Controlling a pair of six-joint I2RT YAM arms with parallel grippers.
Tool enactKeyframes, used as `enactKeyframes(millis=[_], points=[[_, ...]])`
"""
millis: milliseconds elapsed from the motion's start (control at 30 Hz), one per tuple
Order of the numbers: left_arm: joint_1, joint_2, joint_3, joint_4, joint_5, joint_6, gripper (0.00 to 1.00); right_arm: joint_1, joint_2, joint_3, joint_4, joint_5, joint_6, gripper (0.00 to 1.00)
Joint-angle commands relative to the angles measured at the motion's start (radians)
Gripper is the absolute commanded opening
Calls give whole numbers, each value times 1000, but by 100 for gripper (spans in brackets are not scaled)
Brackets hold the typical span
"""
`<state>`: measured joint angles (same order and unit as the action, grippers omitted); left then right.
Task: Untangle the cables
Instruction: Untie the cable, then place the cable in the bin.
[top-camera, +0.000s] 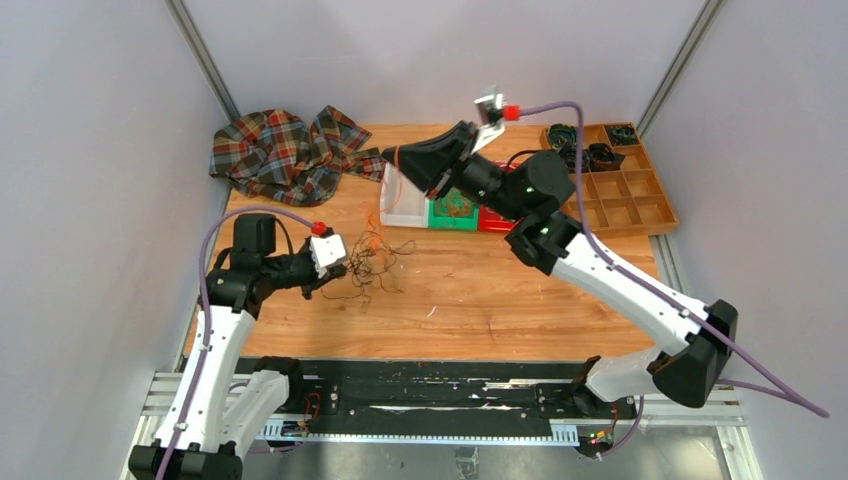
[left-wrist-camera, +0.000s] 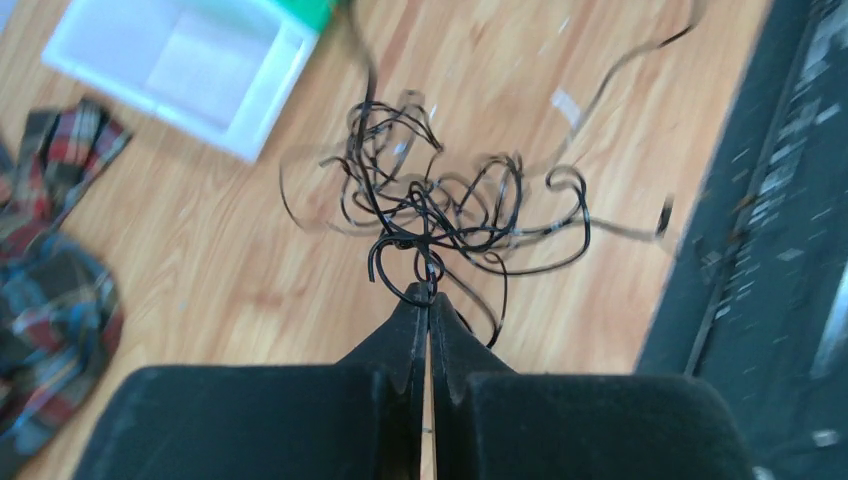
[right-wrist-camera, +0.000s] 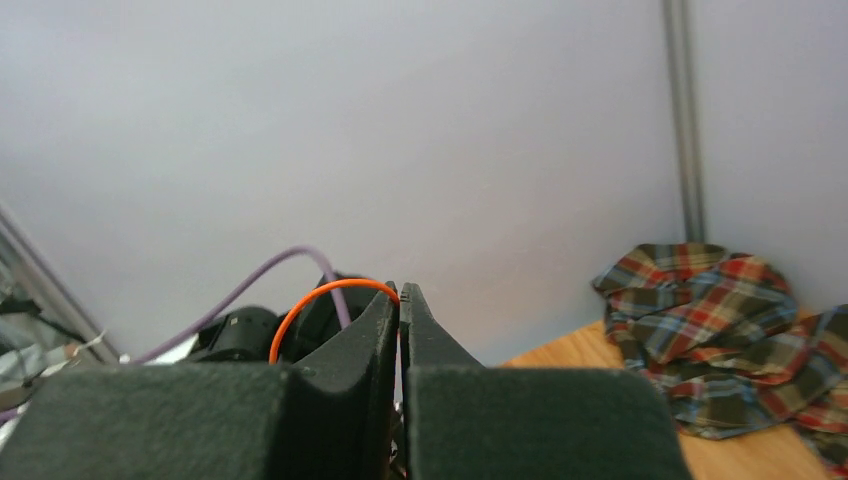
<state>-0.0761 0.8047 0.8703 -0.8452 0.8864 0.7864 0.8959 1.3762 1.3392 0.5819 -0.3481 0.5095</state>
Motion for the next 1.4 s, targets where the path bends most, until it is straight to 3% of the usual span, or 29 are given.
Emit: enactKeyframes(millis=[0,100,367,567,667,767,933,1233,1367], points=[[-5,45,-76,-21,-342,296,1,-107,-90,47,-30,9,59,1],[-5,99,-114,-20,-469,366,1,-168,-126,40,-55,10,63,0],[-4,117,-226,84,-638,454,1,-302,-173,68,-181,31,23,0],[9,122,-368,200,-918,638,1,-403,-206,116,-257,44,16,1],[51,124,-436,264,-964,710,1,-461,-218,151,-279,41,25,0],[69,149,-438,297,-983,688,1,-510,-214,199,-329,50,6,1],[71,137,-374,238,-927,629,1,-578,-188,230,-362,58,-1,1],[72,87,-83,-23,-635,454,1,-574,-6,180,-438,53,-92,1],[71,63,10,-113,-512,400,1,-540,85,161,-466,140,-214,1]])
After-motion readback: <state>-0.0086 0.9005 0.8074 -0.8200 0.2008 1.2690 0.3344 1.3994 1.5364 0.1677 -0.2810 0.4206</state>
